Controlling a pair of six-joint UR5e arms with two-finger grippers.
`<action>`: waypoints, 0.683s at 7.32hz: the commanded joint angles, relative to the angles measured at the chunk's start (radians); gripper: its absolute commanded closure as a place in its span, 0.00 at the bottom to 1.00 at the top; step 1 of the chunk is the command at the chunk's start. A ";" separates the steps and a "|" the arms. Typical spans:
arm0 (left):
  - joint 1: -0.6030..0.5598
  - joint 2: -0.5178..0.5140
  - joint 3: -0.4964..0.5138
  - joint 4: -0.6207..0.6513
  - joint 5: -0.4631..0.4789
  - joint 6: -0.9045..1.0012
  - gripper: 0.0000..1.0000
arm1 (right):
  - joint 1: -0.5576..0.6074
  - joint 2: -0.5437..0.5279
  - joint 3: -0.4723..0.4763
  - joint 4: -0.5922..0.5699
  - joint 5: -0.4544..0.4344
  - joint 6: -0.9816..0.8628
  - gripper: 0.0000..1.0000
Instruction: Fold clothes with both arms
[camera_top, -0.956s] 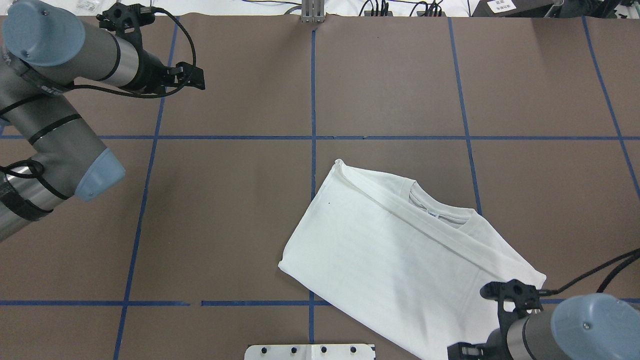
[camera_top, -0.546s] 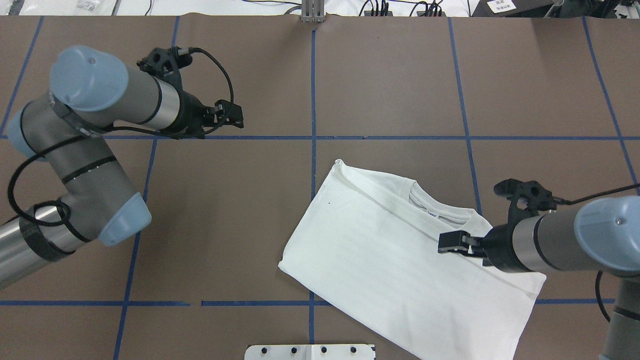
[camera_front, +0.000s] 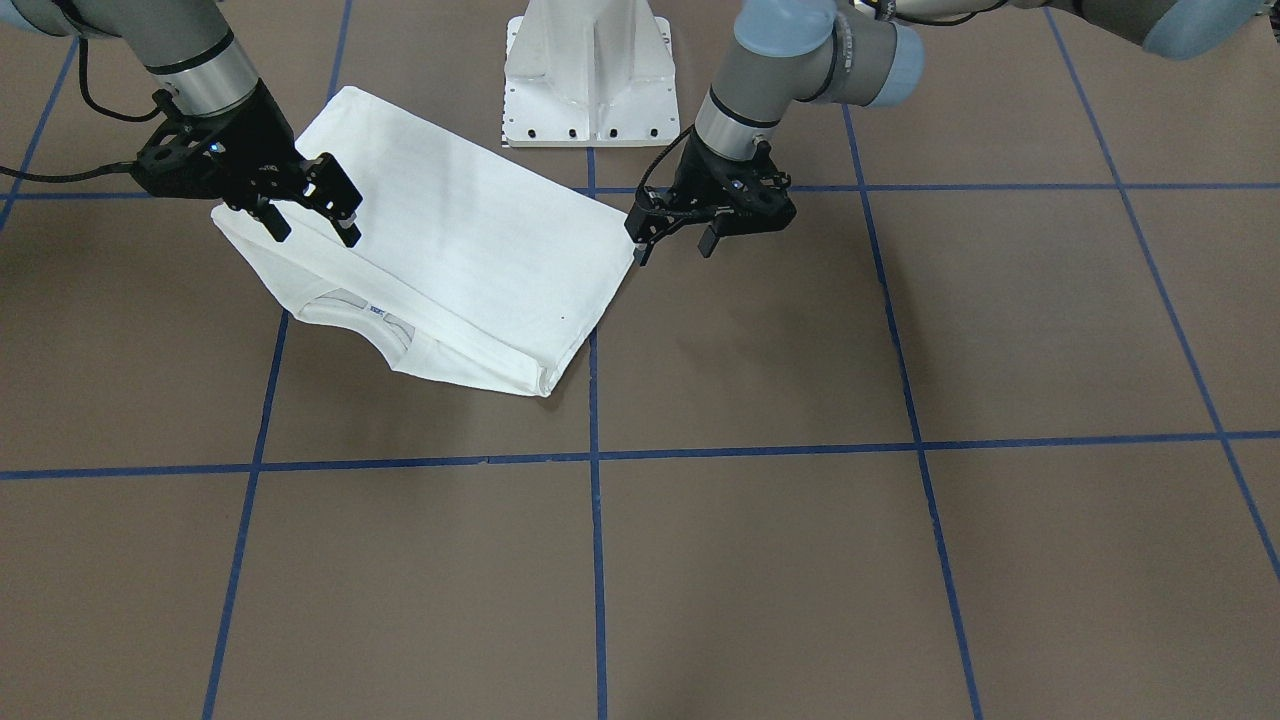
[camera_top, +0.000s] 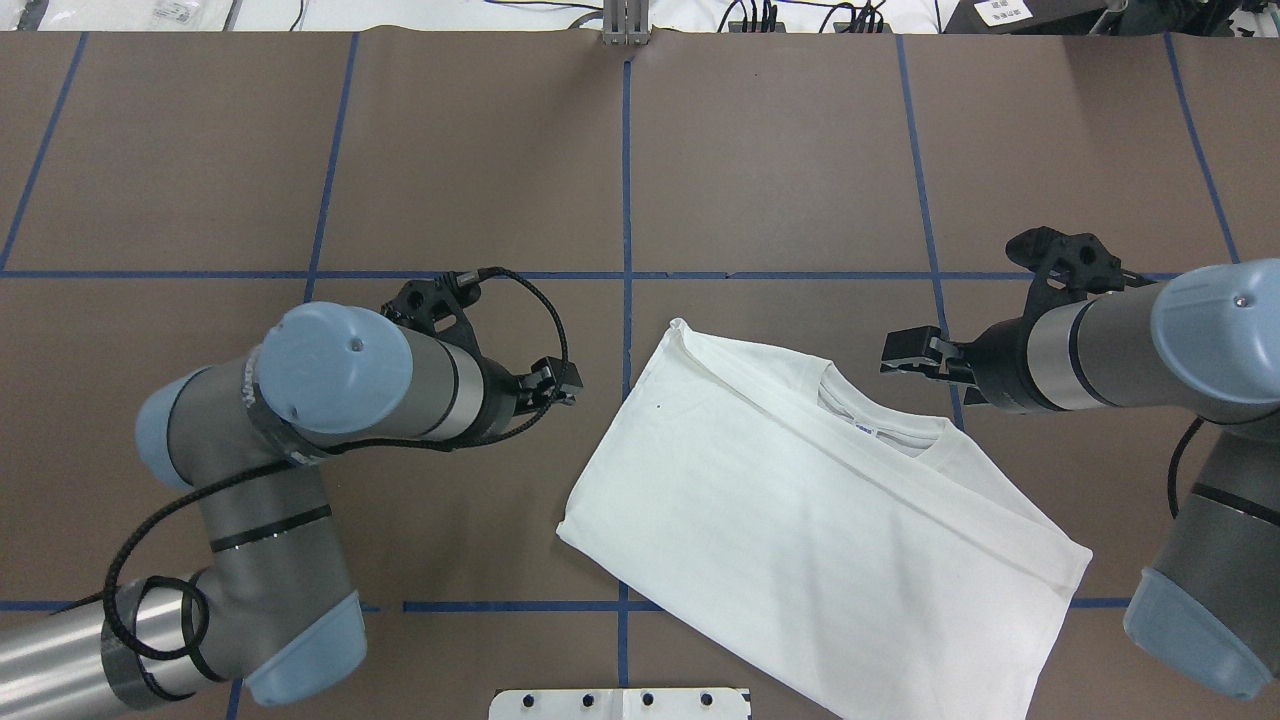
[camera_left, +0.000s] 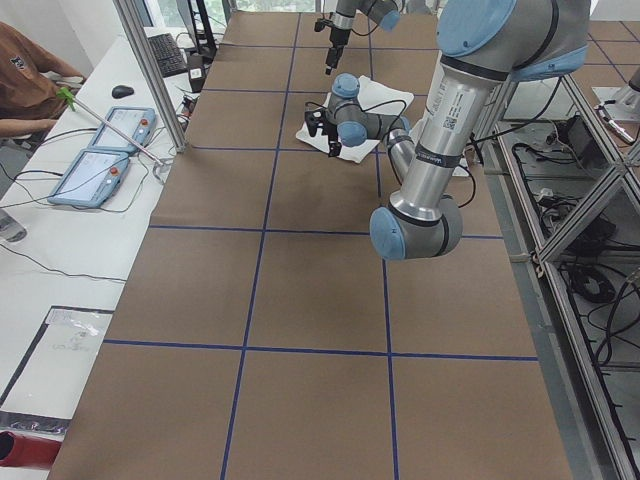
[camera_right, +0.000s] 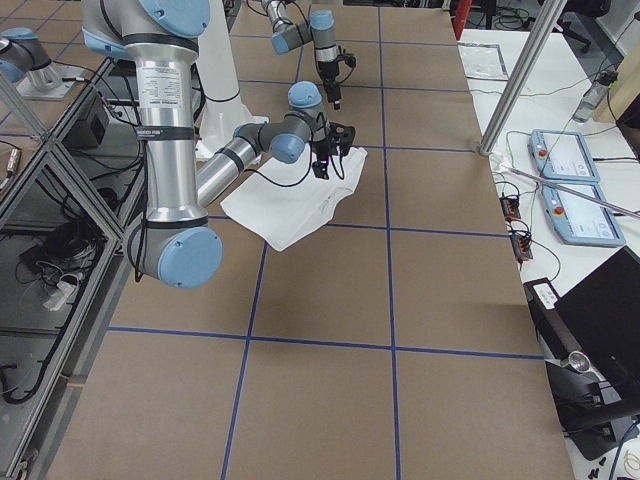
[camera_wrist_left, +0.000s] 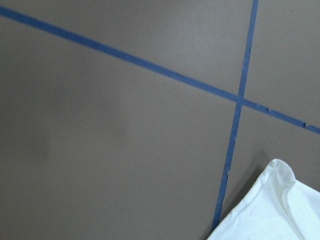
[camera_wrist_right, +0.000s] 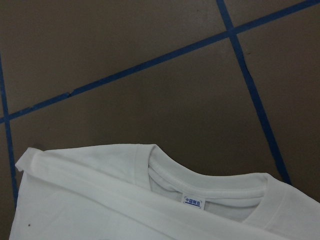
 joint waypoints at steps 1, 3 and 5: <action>0.111 -0.004 0.013 0.034 0.067 -0.091 0.03 | 0.007 0.018 -0.023 0.001 -0.002 -0.002 0.00; 0.156 -0.016 0.030 0.033 0.071 -0.135 0.05 | 0.007 0.019 -0.026 0.003 -0.002 -0.002 0.00; 0.156 -0.054 0.081 0.033 0.088 -0.142 0.08 | 0.007 0.019 -0.024 0.003 -0.002 -0.002 0.00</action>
